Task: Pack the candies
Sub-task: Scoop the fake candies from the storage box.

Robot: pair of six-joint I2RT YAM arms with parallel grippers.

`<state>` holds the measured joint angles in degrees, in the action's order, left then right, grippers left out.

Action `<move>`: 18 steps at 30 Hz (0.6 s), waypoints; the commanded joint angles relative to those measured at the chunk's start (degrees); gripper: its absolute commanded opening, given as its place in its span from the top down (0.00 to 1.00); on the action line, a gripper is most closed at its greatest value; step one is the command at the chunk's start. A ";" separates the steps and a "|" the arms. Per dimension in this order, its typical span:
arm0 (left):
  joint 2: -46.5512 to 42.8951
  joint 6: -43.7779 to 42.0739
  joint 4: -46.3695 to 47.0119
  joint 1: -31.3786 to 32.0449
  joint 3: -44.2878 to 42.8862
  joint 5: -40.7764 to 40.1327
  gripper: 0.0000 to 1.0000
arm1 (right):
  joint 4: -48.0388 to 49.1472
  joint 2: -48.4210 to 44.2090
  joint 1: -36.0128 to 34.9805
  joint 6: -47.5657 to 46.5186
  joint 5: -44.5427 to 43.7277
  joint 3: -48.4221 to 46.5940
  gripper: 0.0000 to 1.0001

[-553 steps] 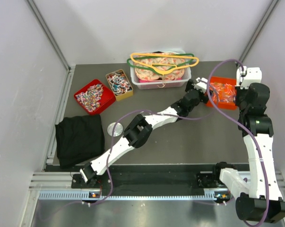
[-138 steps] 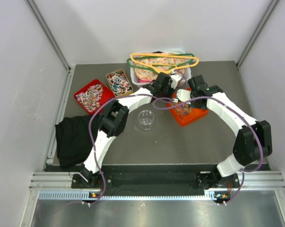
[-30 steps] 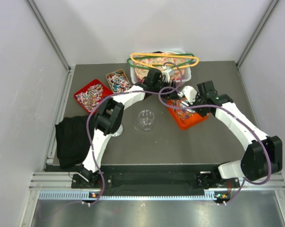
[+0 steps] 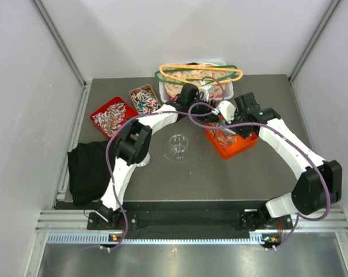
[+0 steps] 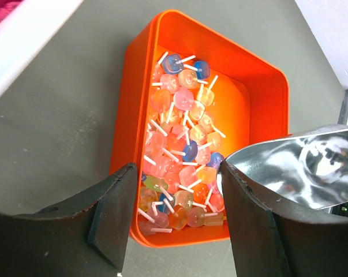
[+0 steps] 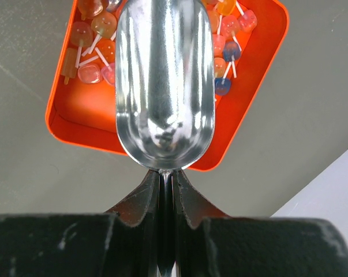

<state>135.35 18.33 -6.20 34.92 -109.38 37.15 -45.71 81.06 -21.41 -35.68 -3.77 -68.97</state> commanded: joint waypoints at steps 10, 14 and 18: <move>-1.75 -2.42 -1.36 1.21 -0.83 -1.63 0.36 | 1.25 -0.81 -2.50 -3.15 -1.41 -5.48 1.00; -1.93 -2.59 -1.71 0.51 -0.74 -1.90 0.37 | -0.51 -2.30 -2.41 -8.69 -8.25 -2.05 1.00; -2.19 -3.73 -2.50 0.24 -0.39 -1.99 0.38 | -2.18 -2.57 -2.32 -12.57 -11.43 0.41 1.00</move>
<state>135.37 16.71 -8.03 35.20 -109.45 35.94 -47.59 80.71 -22.87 -42.96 -10.70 -69.47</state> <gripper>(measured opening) 0.630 0.080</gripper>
